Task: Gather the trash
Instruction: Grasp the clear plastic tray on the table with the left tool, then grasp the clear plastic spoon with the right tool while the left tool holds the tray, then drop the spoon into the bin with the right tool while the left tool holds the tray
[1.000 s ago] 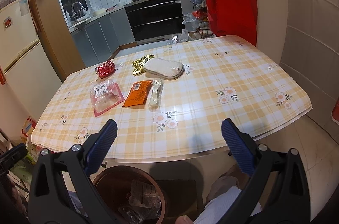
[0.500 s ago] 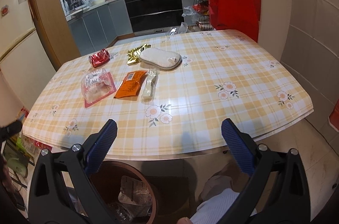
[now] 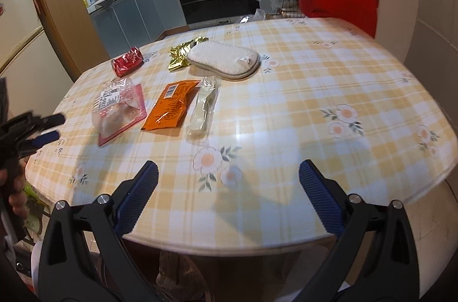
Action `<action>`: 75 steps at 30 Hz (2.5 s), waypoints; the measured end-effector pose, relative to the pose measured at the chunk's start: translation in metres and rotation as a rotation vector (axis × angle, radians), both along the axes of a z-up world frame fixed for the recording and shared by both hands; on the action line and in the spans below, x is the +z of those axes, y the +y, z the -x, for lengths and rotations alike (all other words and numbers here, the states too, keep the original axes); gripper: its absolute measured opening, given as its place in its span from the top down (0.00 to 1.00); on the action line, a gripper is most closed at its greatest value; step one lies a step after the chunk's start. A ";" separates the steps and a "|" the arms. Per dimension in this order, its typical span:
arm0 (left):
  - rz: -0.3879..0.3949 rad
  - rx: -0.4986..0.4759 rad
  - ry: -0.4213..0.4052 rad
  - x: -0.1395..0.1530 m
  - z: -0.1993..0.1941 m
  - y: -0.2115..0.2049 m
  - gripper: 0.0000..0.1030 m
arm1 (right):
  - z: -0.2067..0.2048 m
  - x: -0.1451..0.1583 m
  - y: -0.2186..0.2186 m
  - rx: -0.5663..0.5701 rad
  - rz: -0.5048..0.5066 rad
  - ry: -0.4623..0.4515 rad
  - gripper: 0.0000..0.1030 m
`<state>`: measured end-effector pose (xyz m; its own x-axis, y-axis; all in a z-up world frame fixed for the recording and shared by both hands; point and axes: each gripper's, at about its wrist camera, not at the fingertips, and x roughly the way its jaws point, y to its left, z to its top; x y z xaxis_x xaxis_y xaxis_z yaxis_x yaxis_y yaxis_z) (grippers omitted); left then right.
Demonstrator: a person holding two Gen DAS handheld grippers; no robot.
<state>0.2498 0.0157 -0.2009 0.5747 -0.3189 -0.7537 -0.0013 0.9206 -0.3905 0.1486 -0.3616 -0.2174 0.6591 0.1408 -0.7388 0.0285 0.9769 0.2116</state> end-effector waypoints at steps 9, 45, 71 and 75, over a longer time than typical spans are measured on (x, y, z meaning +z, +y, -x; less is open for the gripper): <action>0.044 0.089 0.050 -0.041 -0.085 0.004 0.34 | -0.053 -0.022 0.011 0.051 -0.010 0.022 0.07; -0.138 -0.058 -0.235 0.046 -0.001 -0.001 0.74 | -0.116 -0.044 0.030 0.106 -0.063 0.082 0.84; -0.133 -0.055 -0.368 0.122 0.191 0.026 0.74 | 0.096 0.064 0.066 0.340 -0.012 -0.066 0.84; -0.128 -0.052 -0.377 0.125 0.214 0.030 0.74 | 0.120 0.064 0.083 0.407 -0.007 -0.046 0.84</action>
